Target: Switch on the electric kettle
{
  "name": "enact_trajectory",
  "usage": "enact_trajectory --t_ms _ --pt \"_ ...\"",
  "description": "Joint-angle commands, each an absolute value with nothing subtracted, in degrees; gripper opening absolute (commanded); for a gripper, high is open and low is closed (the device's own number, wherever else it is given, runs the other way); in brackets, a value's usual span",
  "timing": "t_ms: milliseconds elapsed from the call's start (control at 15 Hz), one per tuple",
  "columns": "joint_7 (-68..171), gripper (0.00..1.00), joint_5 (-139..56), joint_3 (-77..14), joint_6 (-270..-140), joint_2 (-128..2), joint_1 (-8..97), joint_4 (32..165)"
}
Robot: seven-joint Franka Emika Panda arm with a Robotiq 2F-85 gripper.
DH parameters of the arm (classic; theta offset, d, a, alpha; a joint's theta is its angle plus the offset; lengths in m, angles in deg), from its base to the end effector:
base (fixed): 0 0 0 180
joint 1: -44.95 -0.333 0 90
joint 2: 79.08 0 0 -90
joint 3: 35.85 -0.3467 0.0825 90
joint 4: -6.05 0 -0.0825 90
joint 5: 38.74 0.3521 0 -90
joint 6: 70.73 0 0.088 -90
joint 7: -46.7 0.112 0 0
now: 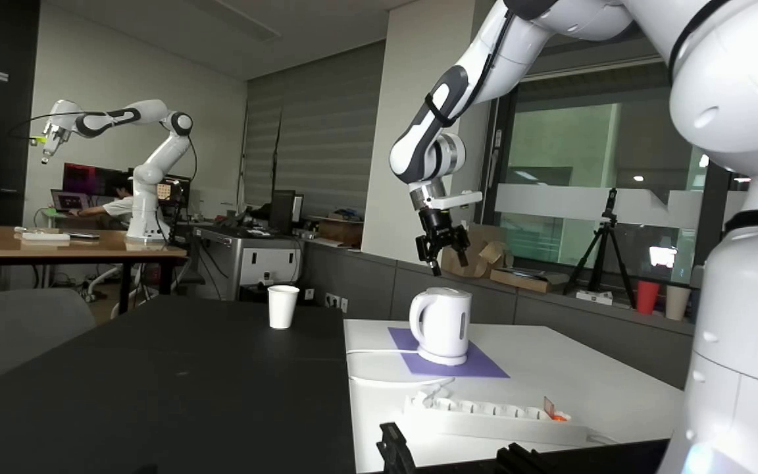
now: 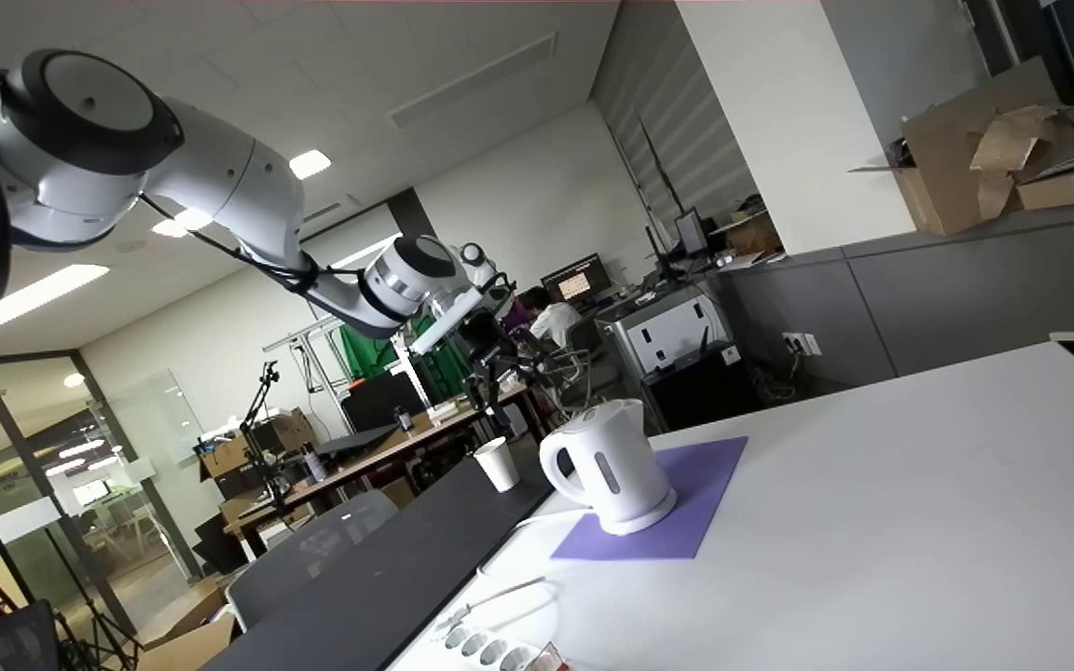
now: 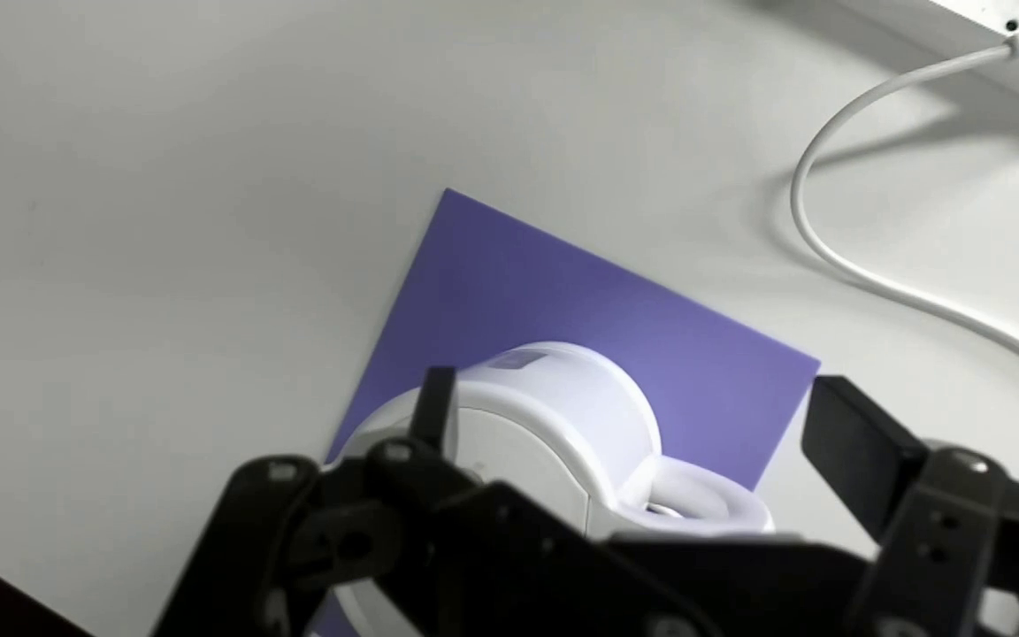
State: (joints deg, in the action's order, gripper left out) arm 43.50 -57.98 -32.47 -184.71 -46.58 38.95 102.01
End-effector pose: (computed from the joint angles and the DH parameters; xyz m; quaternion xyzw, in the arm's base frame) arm 0.6427 0.0123 0.3004 0.9696 0.1385 -0.1253 0.1584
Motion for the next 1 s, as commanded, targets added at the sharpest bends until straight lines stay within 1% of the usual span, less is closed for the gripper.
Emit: enact_trajectory --t_ms 0,467,533,600,733,800,933 --pt "43.7 1.0 -58.4 -33.3 -184.4 -46.6 39.6 101.8" --pt "45.6 1.0 -62.3 -33.8 -186.1 -45.0 36.5 100.6" --pt "45.6 0.75 -62.6 -34.0 -186.7 -44.8 36.2 100.6" --pt "45.4 0.73 -62.9 -34.2 -187.0 -44.5 35.9 100.5" --pt "44.7 0.6 -62.9 -34.5 -187.5 -44.0 35.3 100.4" --pt "44.2 0.51 -62.7 -34.8 -187.4 -43.6 35.2 100.1" --pt "43.3 0.38 -62.4 -35.2 -187.4 -43.3 35.0 99.9"
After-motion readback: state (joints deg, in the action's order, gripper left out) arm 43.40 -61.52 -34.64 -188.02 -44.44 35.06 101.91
